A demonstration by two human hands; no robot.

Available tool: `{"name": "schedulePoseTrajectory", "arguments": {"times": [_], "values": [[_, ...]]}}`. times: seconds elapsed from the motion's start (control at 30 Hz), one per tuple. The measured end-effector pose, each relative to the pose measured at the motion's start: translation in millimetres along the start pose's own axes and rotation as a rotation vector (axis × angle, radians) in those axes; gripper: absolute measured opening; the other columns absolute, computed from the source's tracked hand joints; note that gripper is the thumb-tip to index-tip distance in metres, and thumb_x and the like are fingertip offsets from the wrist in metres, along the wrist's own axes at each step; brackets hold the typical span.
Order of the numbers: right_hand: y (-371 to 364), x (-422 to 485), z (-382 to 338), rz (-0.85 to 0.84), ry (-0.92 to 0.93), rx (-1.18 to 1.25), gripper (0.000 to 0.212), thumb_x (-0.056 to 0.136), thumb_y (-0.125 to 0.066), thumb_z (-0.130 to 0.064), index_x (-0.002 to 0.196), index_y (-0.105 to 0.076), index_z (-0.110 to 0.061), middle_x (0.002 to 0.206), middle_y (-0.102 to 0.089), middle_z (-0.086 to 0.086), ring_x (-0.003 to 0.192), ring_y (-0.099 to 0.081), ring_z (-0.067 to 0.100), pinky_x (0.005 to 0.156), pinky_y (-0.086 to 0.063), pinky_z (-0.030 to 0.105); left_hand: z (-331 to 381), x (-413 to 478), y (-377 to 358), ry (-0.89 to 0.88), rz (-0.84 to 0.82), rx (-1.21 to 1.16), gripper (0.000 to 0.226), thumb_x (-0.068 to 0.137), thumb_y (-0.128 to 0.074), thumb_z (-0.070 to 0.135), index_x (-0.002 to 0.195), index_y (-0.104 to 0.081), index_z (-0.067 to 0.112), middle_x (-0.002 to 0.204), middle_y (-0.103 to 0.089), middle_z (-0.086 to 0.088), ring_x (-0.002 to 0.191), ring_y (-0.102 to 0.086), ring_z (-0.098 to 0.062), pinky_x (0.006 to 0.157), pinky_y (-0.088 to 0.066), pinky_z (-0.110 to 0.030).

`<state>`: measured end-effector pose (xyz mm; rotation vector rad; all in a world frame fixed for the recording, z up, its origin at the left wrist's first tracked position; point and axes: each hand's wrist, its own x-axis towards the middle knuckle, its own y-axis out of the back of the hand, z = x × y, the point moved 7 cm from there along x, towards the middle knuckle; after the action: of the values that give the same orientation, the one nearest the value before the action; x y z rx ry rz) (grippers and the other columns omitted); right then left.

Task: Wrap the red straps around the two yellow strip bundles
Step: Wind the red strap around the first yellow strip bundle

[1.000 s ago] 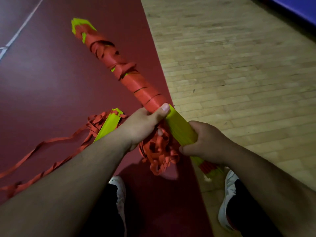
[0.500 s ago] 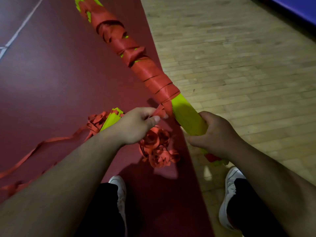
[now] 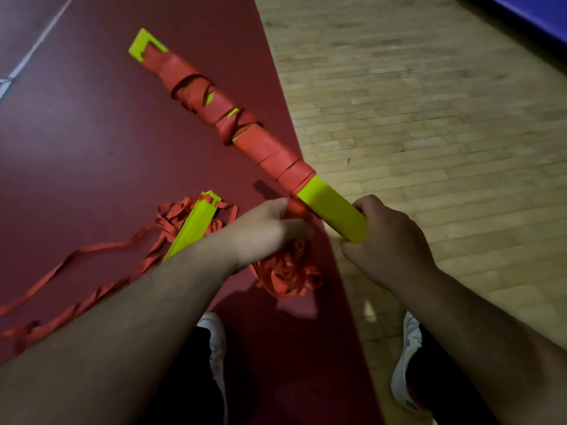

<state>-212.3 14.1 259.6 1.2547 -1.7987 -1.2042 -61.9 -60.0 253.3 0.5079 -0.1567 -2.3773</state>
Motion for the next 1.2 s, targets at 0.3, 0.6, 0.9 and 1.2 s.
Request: {"name": "schedulePoseTrajectory", "arguments": {"times": [0.3,0.6,0.9,1.2], "values": [[-11.6,-13.3,-34.0,0.092,0.271,-0.200,0.045,0.087,-0.068,-0.027,0.127,-0.052,-0.014,0.110,-0.059,0.006,0.092,-0.059,0.025,0.067,-0.040,0.033,-38.3,3.5,1.7,0.318,0.322,-0.392,0.070,0.076,-0.055,0.081,0.081,-0.070,0.013,0.064,-0.063,-0.001,0.040,-0.051,-0.012,0.053,-0.043,-0.027],[-4.7,-5.5,-33.9,0.004,0.261,0.195,0.054,0.081,-0.072,-0.037,0.131,-0.055,-0.024,0.118,-0.058,-0.003,0.107,-0.054,0.017,0.086,-0.048,0.035,-49.2,4.7,9.6,0.316,0.403,-0.645,0.040,0.093,-0.057,0.046,0.068,-0.054,0.014,0.056,-0.043,-0.001,0.040,-0.038,-0.013,0.045,-0.042,-0.024],[-28.9,-14.5,-11.9,-0.790,-0.004,0.606,0.035,0.075,-0.086,-0.016,0.103,-0.069,-0.030,0.092,-0.077,-0.005,0.085,-0.074,0.013,0.076,-0.059,0.033,-14.8,1.4,-7.8,-0.073,-0.032,-0.279,0.031,0.092,-0.051,0.029,0.071,-0.057,0.008,0.054,-0.045,-0.003,0.046,-0.040,-0.013,0.049,-0.039,-0.022],[-23.5,1.1,1.5,-0.312,0.011,0.254,0.030,0.068,-0.079,-0.026,0.083,-0.053,-0.028,0.076,-0.062,-0.008,0.067,-0.058,0.007,0.056,-0.045,0.027,-19.8,8.0,4.9,0.083,0.080,-0.026,0.038,0.095,-0.064,0.033,0.070,-0.063,0.003,0.043,-0.046,-0.004,0.047,-0.044,-0.021,0.040,-0.035,-0.016]]}}
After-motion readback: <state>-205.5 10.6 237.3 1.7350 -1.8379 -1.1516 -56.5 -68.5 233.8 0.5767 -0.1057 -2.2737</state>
